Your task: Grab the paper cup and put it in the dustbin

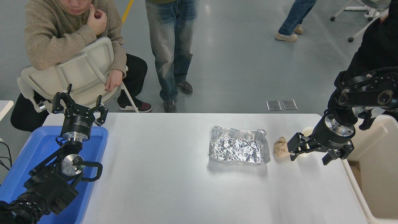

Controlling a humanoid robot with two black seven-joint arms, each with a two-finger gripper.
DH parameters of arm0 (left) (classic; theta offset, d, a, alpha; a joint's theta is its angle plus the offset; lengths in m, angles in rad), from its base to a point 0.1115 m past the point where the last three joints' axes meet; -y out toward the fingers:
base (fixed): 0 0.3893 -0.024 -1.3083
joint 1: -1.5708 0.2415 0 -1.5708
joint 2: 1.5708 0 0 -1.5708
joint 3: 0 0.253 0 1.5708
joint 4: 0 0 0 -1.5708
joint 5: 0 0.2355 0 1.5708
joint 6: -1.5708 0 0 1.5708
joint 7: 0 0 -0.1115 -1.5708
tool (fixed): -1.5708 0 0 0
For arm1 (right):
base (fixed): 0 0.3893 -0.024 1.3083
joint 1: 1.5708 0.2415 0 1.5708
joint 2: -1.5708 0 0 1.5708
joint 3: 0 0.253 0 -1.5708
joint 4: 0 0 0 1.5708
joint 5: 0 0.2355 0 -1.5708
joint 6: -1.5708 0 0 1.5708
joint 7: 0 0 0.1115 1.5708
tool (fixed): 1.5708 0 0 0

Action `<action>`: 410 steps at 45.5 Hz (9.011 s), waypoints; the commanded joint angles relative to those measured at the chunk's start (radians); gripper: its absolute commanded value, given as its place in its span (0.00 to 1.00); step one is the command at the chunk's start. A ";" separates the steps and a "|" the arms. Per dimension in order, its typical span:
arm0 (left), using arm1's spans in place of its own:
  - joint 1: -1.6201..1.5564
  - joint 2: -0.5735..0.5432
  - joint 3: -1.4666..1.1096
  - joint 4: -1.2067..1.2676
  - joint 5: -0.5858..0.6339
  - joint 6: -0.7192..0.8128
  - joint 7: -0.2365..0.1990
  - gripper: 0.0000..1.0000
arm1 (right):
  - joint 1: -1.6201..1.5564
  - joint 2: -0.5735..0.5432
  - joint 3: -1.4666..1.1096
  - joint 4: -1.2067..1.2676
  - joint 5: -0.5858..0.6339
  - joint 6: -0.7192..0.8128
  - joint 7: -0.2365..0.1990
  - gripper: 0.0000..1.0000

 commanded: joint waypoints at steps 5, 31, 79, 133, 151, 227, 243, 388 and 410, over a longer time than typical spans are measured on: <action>0.000 0.000 0.000 0.000 0.000 0.000 0.000 0.99 | 0.391 -0.018 -0.161 0.169 0.070 0.033 -0.001 1.00; 0.000 0.000 0.000 0.001 0.000 0.000 0.000 0.99 | 0.508 -0.012 -0.214 0.168 0.102 0.033 -0.002 1.00; 0.000 0.000 -0.001 0.000 0.000 0.000 0.000 0.99 | -0.431 0.056 -0.002 -0.429 0.120 -0.421 -0.001 1.00; 0.000 0.000 -0.002 0.001 0.000 0.000 0.000 0.99 | -0.699 0.127 0.116 -0.614 0.228 -0.579 -0.004 0.27; 0.000 0.000 -0.002 0.000 0.000 0.000 0.000 0.99 | -0.688 0.125 0.116 -0.602 0.324 -0.564 -0.004 0.00; 0.000 0.000 -0.002 0.000 0.001 0.000 0.000 0.99 | 0.299 -0.031 -0.177 0.028 0.306 0.033 0.004 0.00; 0.000 0.000 -0.001 0.000 0.000 0.000 0.000 0.99 | 0.299 -0.033 -0.244 0.005 0.306 0.033 0.004 0.00; 0.000 0.000 -0.002 0.000 0.001 0.000 0.000 0.99 | -0.594 -0.304 0.143 -0.313 0.252 -0.806 0.009 1.00; 0.000 0.000 0.000 0.001 0.000 0.000 0.000 0.99 | 0.032 -0.124 -0.180 0.071 0.255 -0.314 0.006 1.00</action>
